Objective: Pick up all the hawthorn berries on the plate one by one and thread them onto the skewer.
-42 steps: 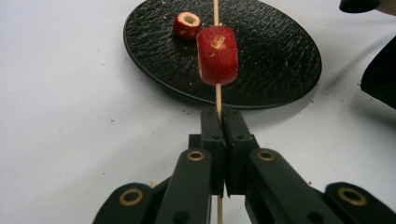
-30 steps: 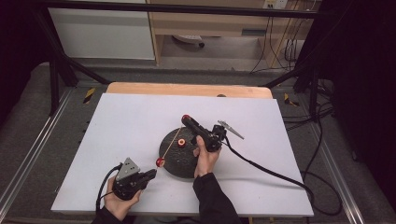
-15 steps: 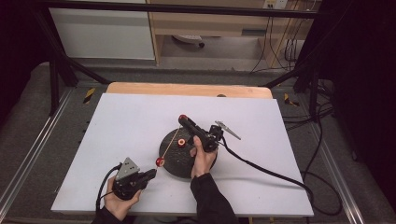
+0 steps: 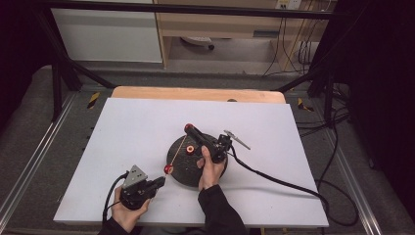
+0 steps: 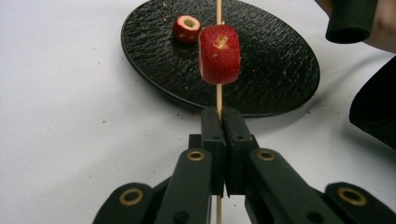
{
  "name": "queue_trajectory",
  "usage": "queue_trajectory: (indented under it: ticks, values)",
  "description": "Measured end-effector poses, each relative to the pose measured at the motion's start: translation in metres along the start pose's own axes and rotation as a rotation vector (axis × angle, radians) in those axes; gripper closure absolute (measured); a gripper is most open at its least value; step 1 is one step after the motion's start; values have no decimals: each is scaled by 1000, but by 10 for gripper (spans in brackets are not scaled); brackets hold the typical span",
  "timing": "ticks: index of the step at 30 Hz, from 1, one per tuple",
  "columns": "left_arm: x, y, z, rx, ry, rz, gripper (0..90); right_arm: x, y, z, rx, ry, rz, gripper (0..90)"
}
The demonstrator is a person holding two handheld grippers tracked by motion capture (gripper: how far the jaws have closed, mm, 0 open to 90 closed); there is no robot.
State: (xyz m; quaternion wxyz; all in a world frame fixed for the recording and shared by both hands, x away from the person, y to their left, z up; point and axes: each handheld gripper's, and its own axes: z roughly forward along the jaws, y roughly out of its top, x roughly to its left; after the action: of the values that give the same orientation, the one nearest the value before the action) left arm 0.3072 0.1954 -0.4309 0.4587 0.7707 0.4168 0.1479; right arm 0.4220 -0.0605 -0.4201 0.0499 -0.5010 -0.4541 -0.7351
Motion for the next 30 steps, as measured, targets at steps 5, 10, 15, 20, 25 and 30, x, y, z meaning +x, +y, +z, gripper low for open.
queue_trajectory:
  ticks: [5,10,15,20,25,30]
  values:
    - [-2,0,0,4,8,8,887,2,-1,-2,20,-3,-7,615]
    - [-2,-1,2,14,11,6,888,3,-4,-4,30,-2,-28,617]
    - [-5,1,1,9,-5,16,889,4,1,-4,65,-17,-64,618]
    - [-3,2,-1,-8,-9,11,889,3,6,-3,79,1,-64,619]
    - [-4,2,-2,-8,-7,17,889,2,6,-2,74,7,-53,620]
    - [-4,1,-3,-25,0,13,890,1,6,-2,66,9,-42,621]
